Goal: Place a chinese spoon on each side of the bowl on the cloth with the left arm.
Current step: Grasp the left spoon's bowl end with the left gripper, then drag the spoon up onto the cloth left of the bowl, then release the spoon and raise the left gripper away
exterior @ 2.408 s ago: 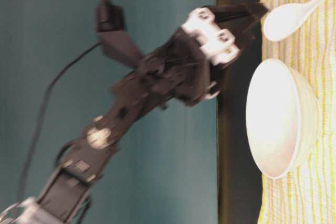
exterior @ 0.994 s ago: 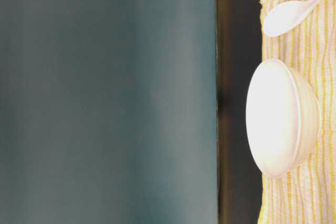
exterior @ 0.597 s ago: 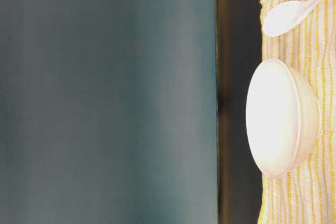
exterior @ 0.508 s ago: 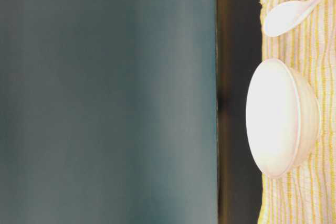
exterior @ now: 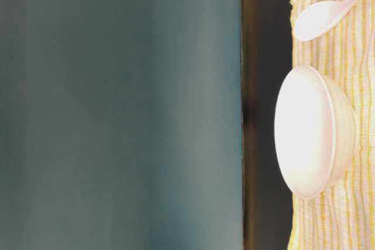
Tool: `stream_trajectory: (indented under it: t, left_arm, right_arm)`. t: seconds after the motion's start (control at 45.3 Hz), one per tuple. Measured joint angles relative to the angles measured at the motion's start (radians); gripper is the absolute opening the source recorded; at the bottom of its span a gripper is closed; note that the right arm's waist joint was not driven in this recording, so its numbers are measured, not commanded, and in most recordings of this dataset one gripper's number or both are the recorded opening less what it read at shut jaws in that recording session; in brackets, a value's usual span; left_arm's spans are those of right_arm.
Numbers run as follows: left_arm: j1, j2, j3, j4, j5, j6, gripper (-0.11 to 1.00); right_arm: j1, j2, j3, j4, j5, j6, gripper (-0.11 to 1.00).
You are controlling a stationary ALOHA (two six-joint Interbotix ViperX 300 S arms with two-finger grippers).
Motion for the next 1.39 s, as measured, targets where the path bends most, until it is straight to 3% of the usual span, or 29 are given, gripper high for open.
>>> stream_trajectory:
  t: [0.177,0.354,0.552,0.751,0.994,1.392]
  left_arm:
    - [0.098,-0.147,-0.051,0.000,0.187,0.083,0.06]
    - [0.267,-0.245,-0.074,0.000,0.319,0.207,0.06]
    - [0.442,-0.232,-0.078,0.000,0.374,0.318,0.06]
    - [0.532,-0.176,-0.084,0.002,0.345,0.425,0.06]
    - [0.552,-0.092,-0.087,0.002,0.230,0.456,0.06]
    - [0.557,0.029,-0.104,0.000,0.204,0.477,0.06]
  right_arm:
    - [0.000,0.000,0.002,0.000,0.000,0.000,0.01]
    - [0.000,0.000,0.006,0.000,0.000,0.000,0.01]
    - [0.000,-0.002,0.009,-0.002,0.002,0.000,0.01]
    - [0.000,-0.002,0.012,0.000,0.002,0.000,0.01]
    - [0.000,-0.002,0.026,-0.002,0.000,0.000,0.01]
    - [0.000,-0.002,0.032,0.000,0.000,0.000,0.01]
